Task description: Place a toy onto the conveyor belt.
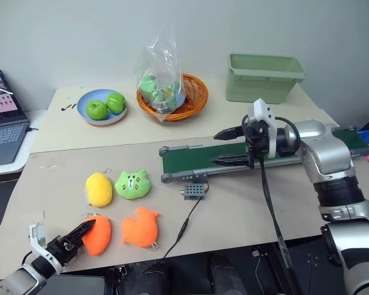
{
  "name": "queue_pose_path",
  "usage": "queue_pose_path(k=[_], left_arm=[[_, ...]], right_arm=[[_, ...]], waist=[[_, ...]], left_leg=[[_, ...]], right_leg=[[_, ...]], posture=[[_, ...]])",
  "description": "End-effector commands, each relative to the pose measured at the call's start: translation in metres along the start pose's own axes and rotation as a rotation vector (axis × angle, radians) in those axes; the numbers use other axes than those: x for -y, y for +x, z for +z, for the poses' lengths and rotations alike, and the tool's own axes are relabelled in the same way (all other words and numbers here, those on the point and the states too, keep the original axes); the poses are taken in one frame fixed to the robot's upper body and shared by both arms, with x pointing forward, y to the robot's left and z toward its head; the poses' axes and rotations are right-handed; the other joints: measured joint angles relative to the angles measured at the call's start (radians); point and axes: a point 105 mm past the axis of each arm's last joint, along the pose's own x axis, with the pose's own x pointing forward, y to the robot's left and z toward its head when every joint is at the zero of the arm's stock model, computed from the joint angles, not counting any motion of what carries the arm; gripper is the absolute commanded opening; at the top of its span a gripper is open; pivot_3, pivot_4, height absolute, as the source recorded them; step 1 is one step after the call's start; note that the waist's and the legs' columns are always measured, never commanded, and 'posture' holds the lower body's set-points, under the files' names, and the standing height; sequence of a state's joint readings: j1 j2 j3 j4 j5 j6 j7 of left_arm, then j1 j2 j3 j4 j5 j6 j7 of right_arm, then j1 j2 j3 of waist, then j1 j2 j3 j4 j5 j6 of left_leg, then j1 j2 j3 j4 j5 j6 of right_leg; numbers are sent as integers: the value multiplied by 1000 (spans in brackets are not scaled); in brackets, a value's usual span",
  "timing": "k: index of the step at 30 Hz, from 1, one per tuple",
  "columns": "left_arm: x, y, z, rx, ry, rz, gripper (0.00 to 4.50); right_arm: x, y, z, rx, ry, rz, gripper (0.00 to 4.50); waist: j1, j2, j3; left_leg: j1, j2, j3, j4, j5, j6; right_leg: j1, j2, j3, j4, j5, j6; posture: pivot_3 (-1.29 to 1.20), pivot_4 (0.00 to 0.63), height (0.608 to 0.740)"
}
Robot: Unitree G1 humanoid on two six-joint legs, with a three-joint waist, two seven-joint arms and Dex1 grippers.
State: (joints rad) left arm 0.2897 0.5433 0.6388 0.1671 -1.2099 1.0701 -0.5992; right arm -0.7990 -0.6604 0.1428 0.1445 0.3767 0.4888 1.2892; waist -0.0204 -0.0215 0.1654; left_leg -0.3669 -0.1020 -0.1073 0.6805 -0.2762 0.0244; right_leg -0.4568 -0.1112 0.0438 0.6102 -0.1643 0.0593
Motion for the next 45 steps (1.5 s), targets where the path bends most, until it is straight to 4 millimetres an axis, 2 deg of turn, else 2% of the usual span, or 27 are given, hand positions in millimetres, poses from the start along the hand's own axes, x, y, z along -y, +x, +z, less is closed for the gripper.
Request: queue_pose_path(k=[1, 4, 8, 10, 11, 13, 15, 17, 20, 22, 24, 26, 30, 34, 39, 45], left_arm=[[-1, -2, -2, -25, 5, 1, 1430], [-2, -2, 0, -23, 46, 5, 425], [9, -6, -1, -18, 91, -49, 425], [29, -9, -14, -85, 196, -107, 425], [42, -10, -13, -78, 249, -143, 425], [61, -10, -2, -11, 356, -182, 425], [69, -6, 7, 55, 414, -179, 425], [70, 5, 24, 186, 510, -105, 425], [99, 20, 46, 385, 661, -83, 425], [109, 30, 46, 387, 816, -34, 425], [105, 45, 30, 277, 1051, 57, 425], [96, 56, 11, 146, 1372, 126, 425], [102, 62, 12, 195, 1668, 170, 425], [128, 61, 6, 273, 2153, 102, 425], [161, 58, 13, 472, 2429, 45, 425], [185, 64, 14, 601, 2620, -29, 425]], right_arm=[[0, -7, 12, 29, -60, -27, 4500], [0, -7, 12, 30, -59, -28, 4500], [0, -5, 11, 28, -59, -25, 4500], [0, -5, 11, 29, -59, -25, 4500], [1, -5, 11, 29, -60, -25, 4500], [0, -4, 10, 31, -59, -22, 4500], [0, -3, 10, 33, -58, -19, 4500], [0, -1, 10, 35, -59, -18, 4500], [1, 1, 10, 39, -61, -17, 4500], [1, 2, 10, 42, -60, -17, 4500], [1, 2, 9, 43, -60, -17, 4500], [1, 3, 9, 46, -58, -18, 4500], [3, 0, 8, 46, -54, -37, 4500], [4, -3, 6, 38, -54, -52, 4500], [4, -3, 6, 40, -55, -57, 4500], [4, -3, 6, 43, -57, -67, 4500]], waist=[[0, 0, 0], [1, 0, 0], [0, 0, 0], [-2, -1, 0], [-2, -1, 0], [1, -1, 0], [8, -1, 0], [10, 0, 0], [10, -2, 0], [10, -4, -1], [7, -4, -1], [3, -4, -1], [6, -3, -1], [11, -3, -1], [10, -2, 0], [7, -2, 0]], left_leg=[[0, 0, 0, 0, 0, 0], [0, 0, 0, 0, 0, 0], [0, 0, 0, 0, 0, 0], [0, 0, 0, 0, 0, 0], [-1, 1, 0, 0, 0, 0], [-1, 1, 0, 0, -1, 1], [-1, 1, 0, 0, 0, 0], [-1, 2, 0, 0, 0, -1], [-1, 2, 1, 0, 0, -1], [-1, 2, 1, 0, 1, -1], [-2, 2, 1, 0, 1, -1], [-1, 2, 3, -1, 0, -1], [-2, 3, 5, -3, -1, 1], [-2, 7, 4, -4, 0, 0], [-3, 7, 5, -4, -1, 1], [-3, 7, 4, -4, -1, 0]], right_leg=[[0, 0, 0, 0, 0, 0], [0, 0, 0, 0, 0, 0], [0, 0, 0, 0, 0, 0], [0, 0, 0, 0, 0, 0], [0, 0, 0, -1, 0, 0], [0, 0, 0, -1, 0, 0], [0, 0, 0, -1, 0, -1], [1, 0, -1, -1, 0, -1], [1, 0, -1, -2, 1, -2], [1, 1, -1, -3, 2, -3], [1, 1, -1, -4, 2, -3], [0, 2, 1, -5, 2, -3], [0, 3, 3, -9, 2, -4], [0, 6, -1, -10, 4, -6], [1, 5, -1, -14, 5, -6], [0, 6, -1, -14, 5, -6]], posture=[[0, 150, 740], [0, 150, 740], [0, 150, 740], [0, 150, 740], [0, 150, 740], [0, 150, 740], [0, 150, 740], [0, 150, 740], [0, 150, 740], [0, 150, 740], [0, 150, 740], [0, 150, 740], [0, 150, 740], [0, 150, 740], [0, 150, 740], [0, 150, 740]])
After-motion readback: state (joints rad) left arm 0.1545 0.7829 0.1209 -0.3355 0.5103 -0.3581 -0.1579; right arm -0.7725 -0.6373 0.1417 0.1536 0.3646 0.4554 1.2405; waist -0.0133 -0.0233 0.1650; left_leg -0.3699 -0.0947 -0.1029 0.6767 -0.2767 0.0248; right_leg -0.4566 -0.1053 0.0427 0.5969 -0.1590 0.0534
